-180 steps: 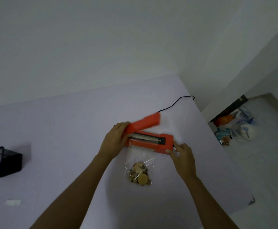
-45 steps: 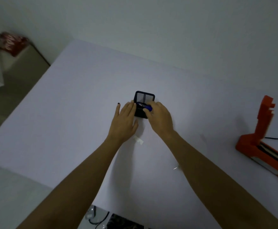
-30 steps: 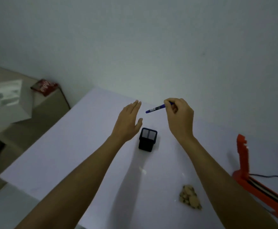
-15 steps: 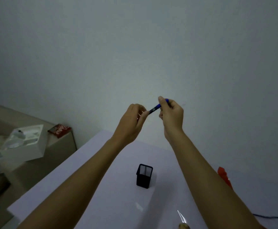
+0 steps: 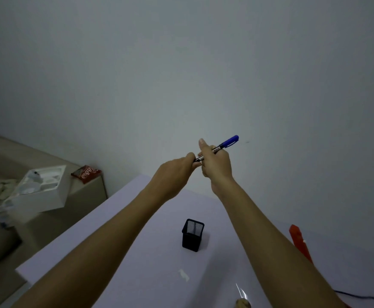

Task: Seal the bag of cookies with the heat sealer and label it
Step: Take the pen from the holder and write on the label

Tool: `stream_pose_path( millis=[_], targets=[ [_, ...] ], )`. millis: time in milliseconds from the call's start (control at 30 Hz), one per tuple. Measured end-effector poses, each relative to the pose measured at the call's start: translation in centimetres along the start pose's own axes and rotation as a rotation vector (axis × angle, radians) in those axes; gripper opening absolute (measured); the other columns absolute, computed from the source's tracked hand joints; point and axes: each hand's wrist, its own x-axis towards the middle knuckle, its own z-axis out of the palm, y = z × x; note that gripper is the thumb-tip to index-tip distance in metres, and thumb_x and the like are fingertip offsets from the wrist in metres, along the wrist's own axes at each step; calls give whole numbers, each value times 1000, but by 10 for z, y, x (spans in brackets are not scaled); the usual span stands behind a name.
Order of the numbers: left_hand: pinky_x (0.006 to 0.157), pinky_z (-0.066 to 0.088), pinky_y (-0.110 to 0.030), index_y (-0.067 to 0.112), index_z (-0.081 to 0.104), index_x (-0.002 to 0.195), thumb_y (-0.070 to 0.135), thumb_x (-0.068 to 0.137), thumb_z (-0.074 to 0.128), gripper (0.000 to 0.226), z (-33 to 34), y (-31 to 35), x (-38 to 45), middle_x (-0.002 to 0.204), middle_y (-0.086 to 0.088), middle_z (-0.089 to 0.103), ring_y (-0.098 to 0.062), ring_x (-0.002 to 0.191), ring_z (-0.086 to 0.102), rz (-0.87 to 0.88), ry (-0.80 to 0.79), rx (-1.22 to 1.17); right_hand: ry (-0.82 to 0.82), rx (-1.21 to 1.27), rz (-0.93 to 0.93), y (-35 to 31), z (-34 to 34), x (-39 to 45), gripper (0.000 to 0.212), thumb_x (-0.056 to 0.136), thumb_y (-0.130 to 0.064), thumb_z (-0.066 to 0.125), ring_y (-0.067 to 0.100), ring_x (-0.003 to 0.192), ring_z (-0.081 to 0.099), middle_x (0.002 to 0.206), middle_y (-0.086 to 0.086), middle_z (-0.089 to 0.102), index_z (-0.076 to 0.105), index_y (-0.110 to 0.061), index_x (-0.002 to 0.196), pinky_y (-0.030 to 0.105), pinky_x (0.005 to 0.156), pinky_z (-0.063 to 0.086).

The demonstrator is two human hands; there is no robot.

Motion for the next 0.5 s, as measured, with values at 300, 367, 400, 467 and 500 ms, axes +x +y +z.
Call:
stream_pose_path(
  millis=[300, 367, 400, 467, 500],
  targets=[
    [51, 32, -26, 19, 33, 66, 37, 103, 24, 42, -3, 10, -21, 53, 9, 36, -12, 48, 33, -196, -192, -881, 121, 372, 112, 7, -43, 18, 35, 96, -26, 54, 6, 29, 26, 39, -6, 34, 45, -10, 66, 15, 35, 21],
    [50, 29, -27, 18, 30, 66, 35, 103, 24, 41, -4, -13, -42, 54, 8, 29, -11, 49, 27, -290, -175, -1095, 194, 420, 90, 1, -73, 31, 34, 96, -26, 54, 6, 30, 23, 44, -4, 33, 43, -10, 68, 16, 34, 19],
    [51, 29, -28, 17, 30, 67, 35, 102, 23, 40, -4, -25, -49, 55, 8, 28, -11, 50, 26, -313, -156, -1104, 189, 392, 70, -1, -82, 34, 34, 96, -27, 54, 6, 31, 22, 48, -3, 33, 44, -10, 69, 17, 34, 19],
    [55, 32, -31, 16, 32, 69, 36, 102, 23, 39, -1, -39, -56, 56, 6, 31, -12, 52, 30, -327, -122, -1021, 151, 344, 56, 1, -81, 32, 34, 96, -28, 55, 7, 33, 23, 49, -3, 33, 45, -11, 69, 19, 35, 20],
    [56, 34, -32, 15, 36, 70, 36, 101, 25, 40, 2, -40, -55, 56, 5, 35, -13, 54, 33, -324, -101, -969, 129, 339, 59, 4, -73, 30, 35, 96, -29, 56, 7, 33, 23, 49, -3, 33, 45, -11, 68, 19, 35, 20]
  ],
)
